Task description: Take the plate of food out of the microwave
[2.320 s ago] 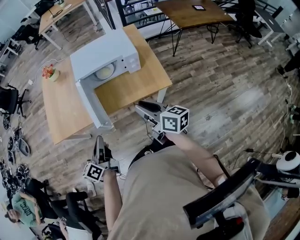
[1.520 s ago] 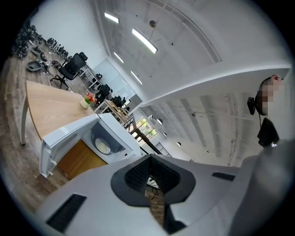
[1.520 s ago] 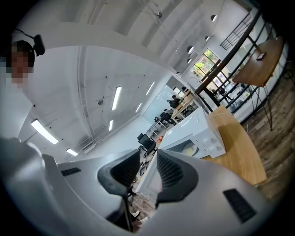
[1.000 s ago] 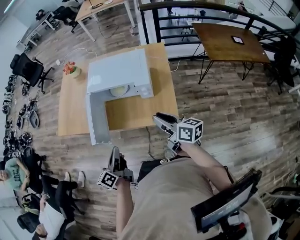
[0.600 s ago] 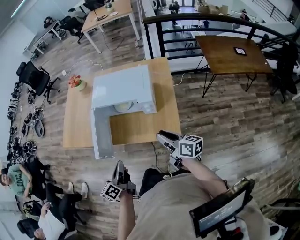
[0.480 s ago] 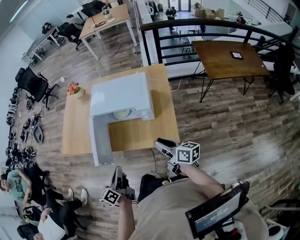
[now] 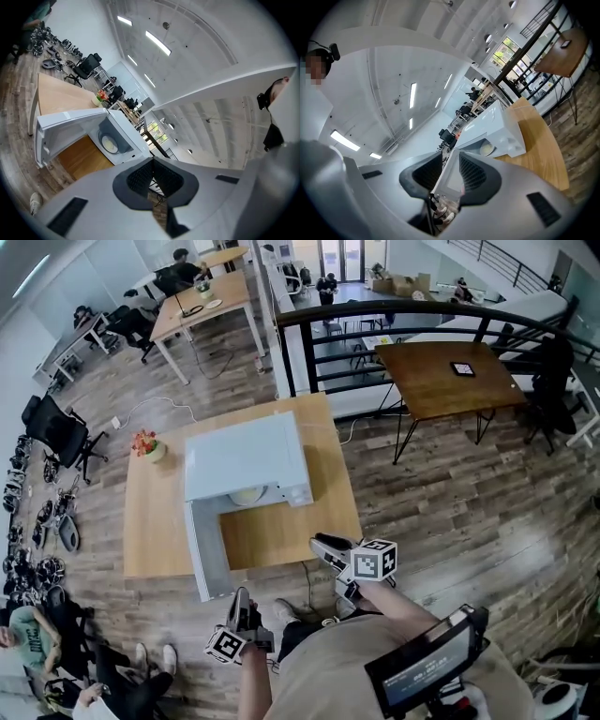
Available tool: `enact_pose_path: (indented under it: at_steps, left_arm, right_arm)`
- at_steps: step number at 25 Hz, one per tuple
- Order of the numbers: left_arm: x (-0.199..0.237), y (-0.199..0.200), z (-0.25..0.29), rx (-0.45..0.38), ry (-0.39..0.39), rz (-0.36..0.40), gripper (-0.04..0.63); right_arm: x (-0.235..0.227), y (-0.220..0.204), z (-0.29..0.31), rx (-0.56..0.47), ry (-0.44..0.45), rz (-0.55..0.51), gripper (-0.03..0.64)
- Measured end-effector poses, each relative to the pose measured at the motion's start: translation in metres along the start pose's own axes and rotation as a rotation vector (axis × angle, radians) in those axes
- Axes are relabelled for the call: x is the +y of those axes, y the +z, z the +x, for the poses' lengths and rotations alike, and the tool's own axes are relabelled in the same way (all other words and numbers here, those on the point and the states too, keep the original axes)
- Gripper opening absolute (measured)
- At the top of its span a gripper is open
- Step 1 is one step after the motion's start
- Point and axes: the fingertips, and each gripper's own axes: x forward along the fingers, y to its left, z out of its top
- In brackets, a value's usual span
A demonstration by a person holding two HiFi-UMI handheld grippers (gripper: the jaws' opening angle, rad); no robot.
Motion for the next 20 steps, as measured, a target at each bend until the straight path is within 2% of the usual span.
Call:
enact_pose_path:
  at_steps: [12, 16, 20]
  left_arm:
    - [0.032, 0.089, 0.013, 0.072, -0.134, 0.057, 0.005]
    - [0.050, 0.111, 0.012, 0.082, -0.164, 0.047, 0.005]
    - [0.067, 0.120, 0.009, 0.102, -0.190, 0.002, 0.005]
  right_arm:
    - [0.053, -0.004, 0.094, -0.038, -0.026, -0.026, 0.100]
    - [0.065, -0.013, 0.122, -0.032, -0.049, -0.045, 0.100]
    - [0.076, -0.023, 0.146, -0.025, -0.079, -0.055, 0.100]
